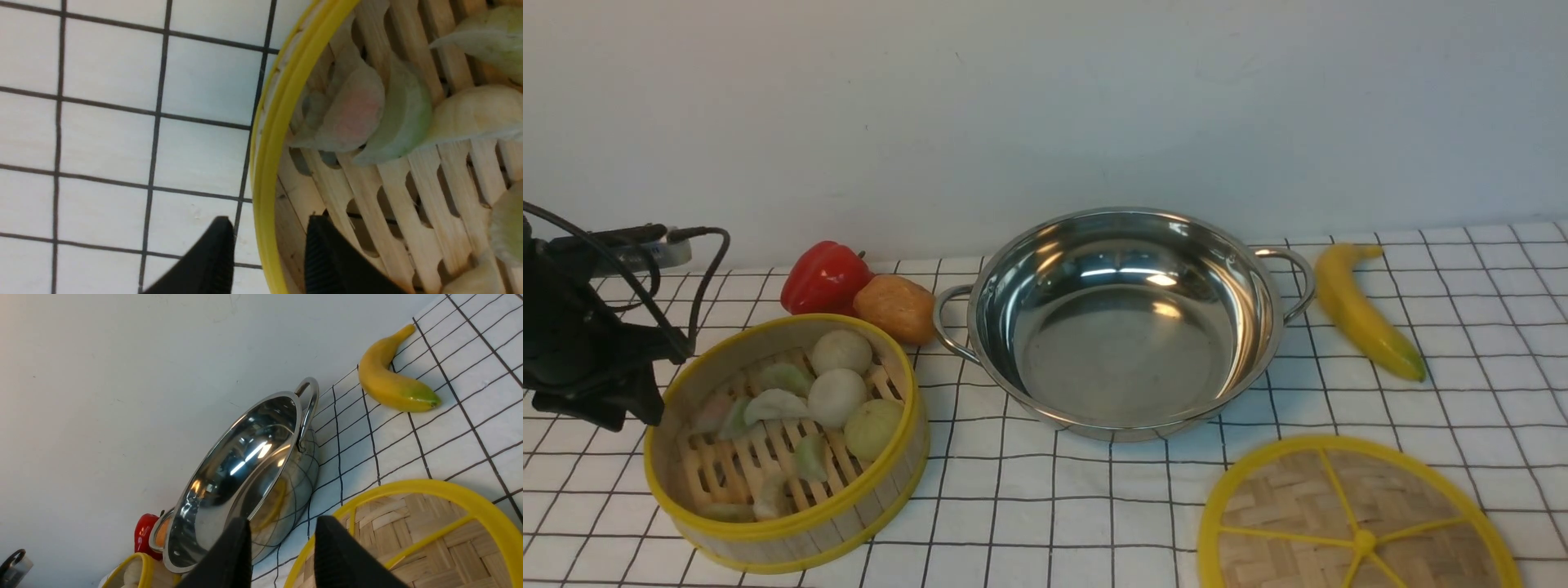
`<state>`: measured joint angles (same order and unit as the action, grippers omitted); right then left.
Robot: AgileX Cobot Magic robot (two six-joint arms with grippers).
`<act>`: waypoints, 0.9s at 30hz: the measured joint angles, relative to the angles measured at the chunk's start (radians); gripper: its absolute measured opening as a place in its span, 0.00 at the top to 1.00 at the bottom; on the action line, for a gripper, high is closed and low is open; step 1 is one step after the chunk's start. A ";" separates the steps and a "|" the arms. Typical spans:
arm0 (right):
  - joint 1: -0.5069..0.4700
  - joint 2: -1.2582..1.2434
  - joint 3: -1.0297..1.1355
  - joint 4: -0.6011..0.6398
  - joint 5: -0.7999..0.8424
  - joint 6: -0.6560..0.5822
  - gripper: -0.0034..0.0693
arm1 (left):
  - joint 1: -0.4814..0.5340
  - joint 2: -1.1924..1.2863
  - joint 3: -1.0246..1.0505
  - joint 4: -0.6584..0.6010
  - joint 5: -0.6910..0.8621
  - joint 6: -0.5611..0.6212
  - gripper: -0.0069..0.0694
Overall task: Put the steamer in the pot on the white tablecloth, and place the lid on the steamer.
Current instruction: 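Grasp the rim of the steamer basket holding the buns with the left gripper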
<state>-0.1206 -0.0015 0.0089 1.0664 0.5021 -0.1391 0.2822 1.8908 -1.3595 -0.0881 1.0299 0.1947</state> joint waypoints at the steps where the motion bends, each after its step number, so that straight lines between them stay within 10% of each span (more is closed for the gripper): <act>1: 0.000 0.000 0.000 0.000 0.000 0.000 0.62 | 0.000 0.012 0.000 -0.005 -0.002 0.000 0.59; 12: 0.000 0.000 0.000 0.000 0.001 0.000 0.62 | 0.000 0.082 0.000 -0.006 -0.018 -0.003 0.59; 27: 0.000 0.000 0.000 0.000 0.001 0.000 0.62 | -0.002 0.114 0.000 0.035 -0.049 -0.047 0.86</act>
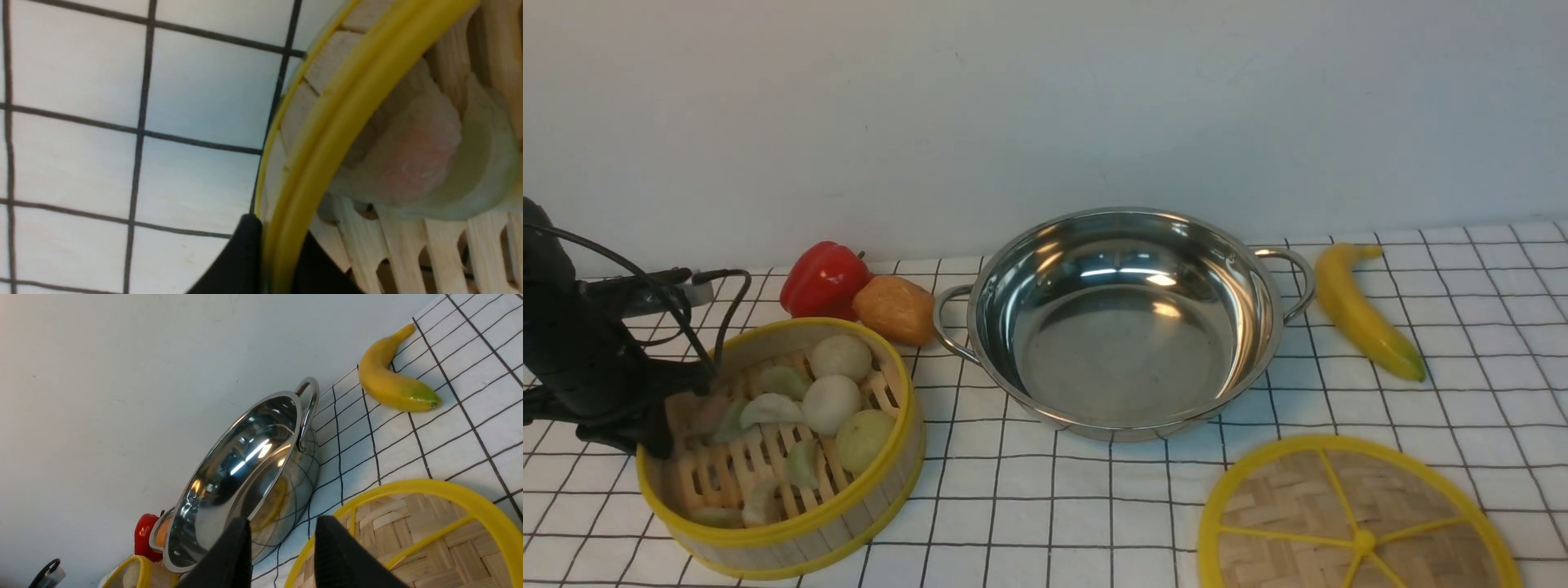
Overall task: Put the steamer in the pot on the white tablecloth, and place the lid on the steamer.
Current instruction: 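Grasp the rim of the steamer basket holding the buns with the left gripper, then place the bamboo steamer basket with dumplings into the steel pot with the left gripper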
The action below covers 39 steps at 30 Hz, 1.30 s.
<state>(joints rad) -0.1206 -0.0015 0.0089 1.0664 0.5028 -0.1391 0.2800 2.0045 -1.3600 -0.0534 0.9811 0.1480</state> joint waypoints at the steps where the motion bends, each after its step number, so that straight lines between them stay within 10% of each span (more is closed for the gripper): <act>1: 0.000 0.000 0.000 0.000 0.000 0.000 0.62 | -0.002 0.000 0.000 0.015 0.000 -0.010 0.86; 22: 0.000 0.000 0.000 0.001 0.011 0.000 0.62 | 0.041 -0.047 -0.232 0.151 0.226 -0.009 0.86; 39: 0.000 0.000 0.000 0.001 0.041 0.000 0.62 | -0.061 -0.064 -0.450 -0.066 0.237 0.021 0.86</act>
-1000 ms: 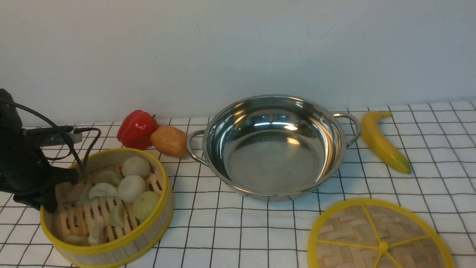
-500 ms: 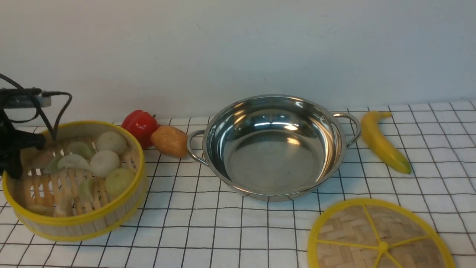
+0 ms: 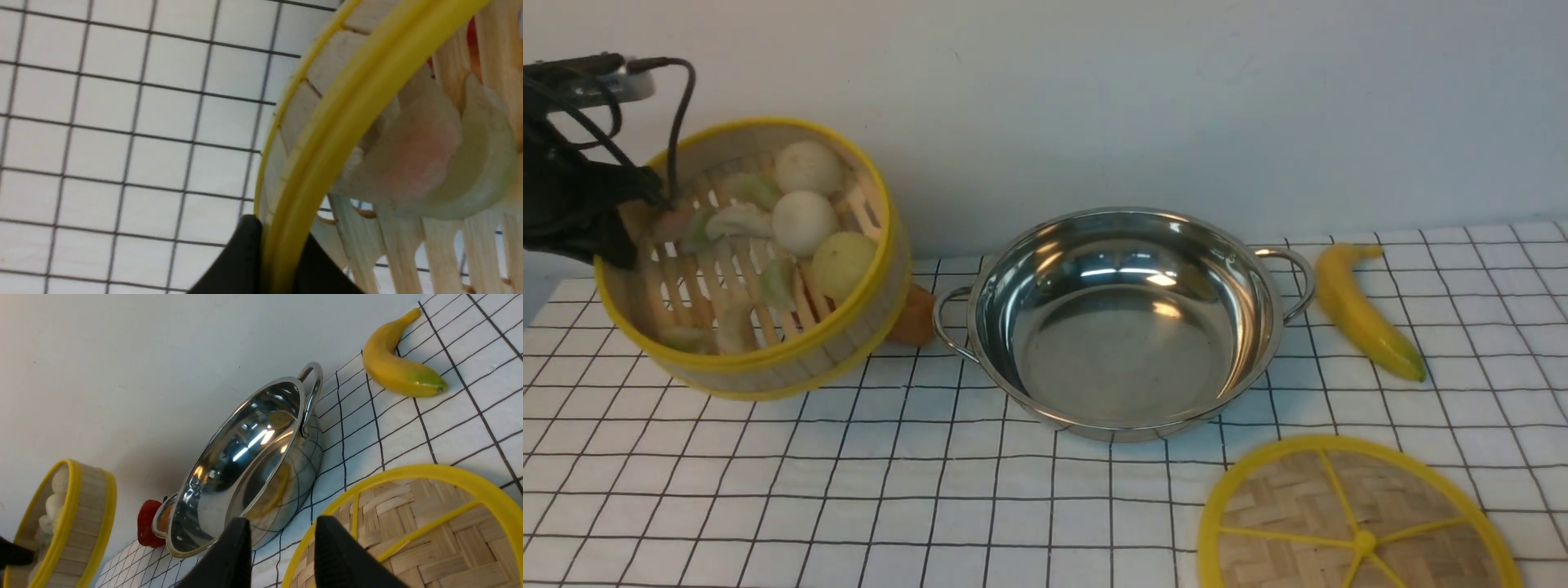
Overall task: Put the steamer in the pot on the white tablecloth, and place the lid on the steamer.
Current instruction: 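Place the bamboo steamer basket with dumplings into the steel pot with the left gripper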
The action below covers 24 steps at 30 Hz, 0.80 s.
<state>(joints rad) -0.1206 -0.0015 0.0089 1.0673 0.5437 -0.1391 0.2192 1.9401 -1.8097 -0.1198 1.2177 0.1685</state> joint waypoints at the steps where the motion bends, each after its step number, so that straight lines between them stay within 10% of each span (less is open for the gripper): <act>1: 0.000 0.000 0.000 0.000 0.007 0.000 0.62 | -0.022 0.000 0.000 0.000 0.001 0.000 0.86; 24: 0.000 0.000 0.000 0.025 0.066 0.000 0.62 | -0.470 0.242 -0.379 -0.067 0.017 -0.079 0.86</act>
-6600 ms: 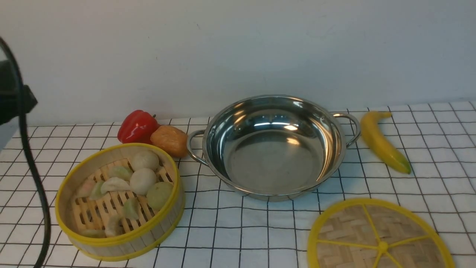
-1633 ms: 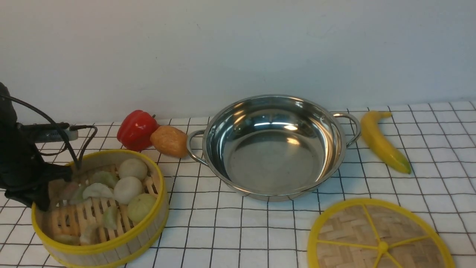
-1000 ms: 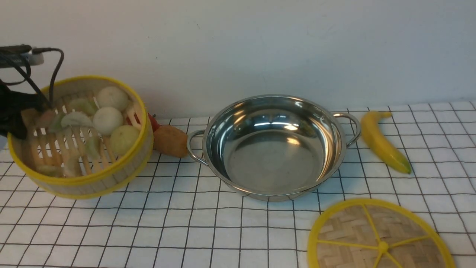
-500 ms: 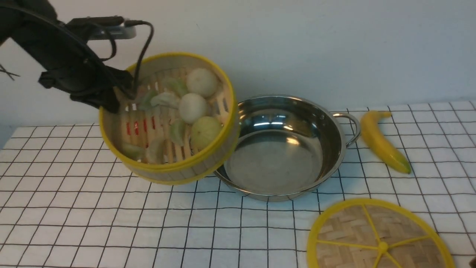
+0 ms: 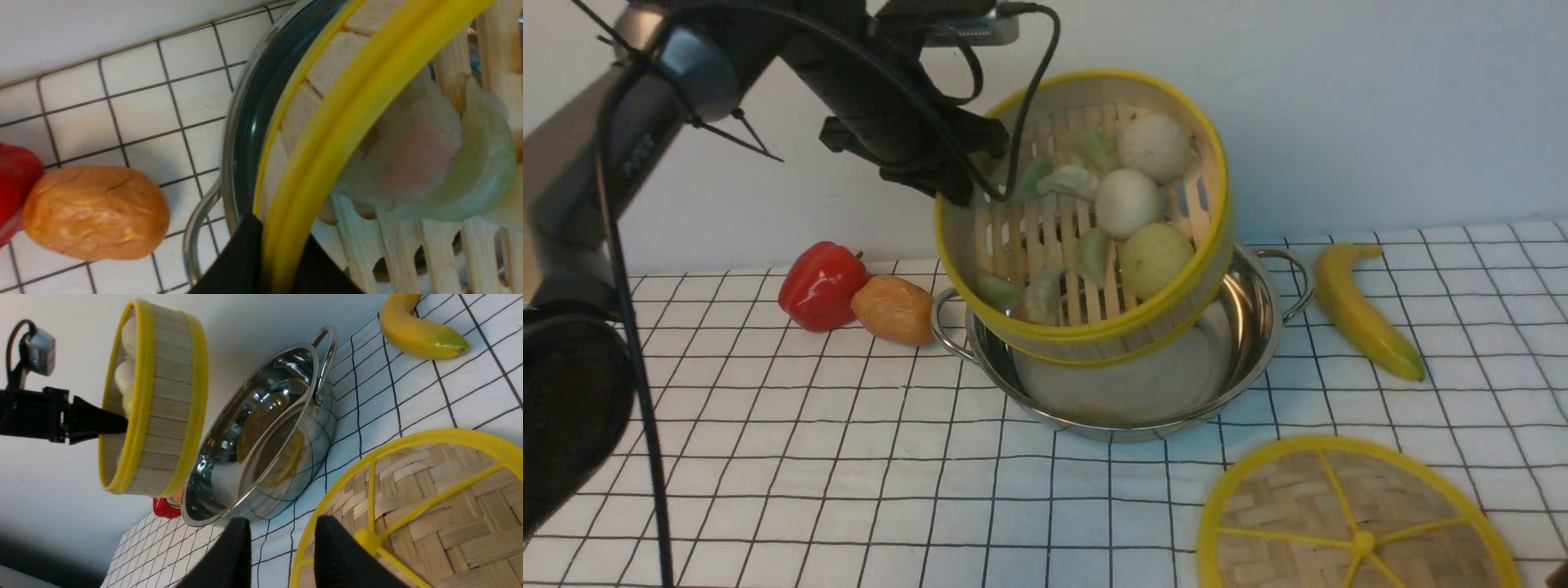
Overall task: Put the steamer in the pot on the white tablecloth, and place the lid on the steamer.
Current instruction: 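Place the bamboo steamer basket with dumplings into the steel pot with the left gripper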
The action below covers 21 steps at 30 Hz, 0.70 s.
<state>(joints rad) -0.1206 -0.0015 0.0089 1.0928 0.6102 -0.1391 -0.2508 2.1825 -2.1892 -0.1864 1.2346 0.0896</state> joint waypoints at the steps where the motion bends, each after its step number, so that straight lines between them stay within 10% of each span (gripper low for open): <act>1: 0.000 0.000 0.000 0.001 0.000 0.000 0.62 | -0.004 0.006 -0.006 0.000 0.000 0.000 0.86; 21: 0.000 0.000 0.000 0.005 0.006 0.000 0.62 | -0.031 0.173 -0.070 0.034 -0.001 -0.047 0.86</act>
<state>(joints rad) -0.1206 -0.0015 0.0089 1.0978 0.6167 -0.1391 -0.2817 2.3550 -2.2591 -0.1528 1.2331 0.0430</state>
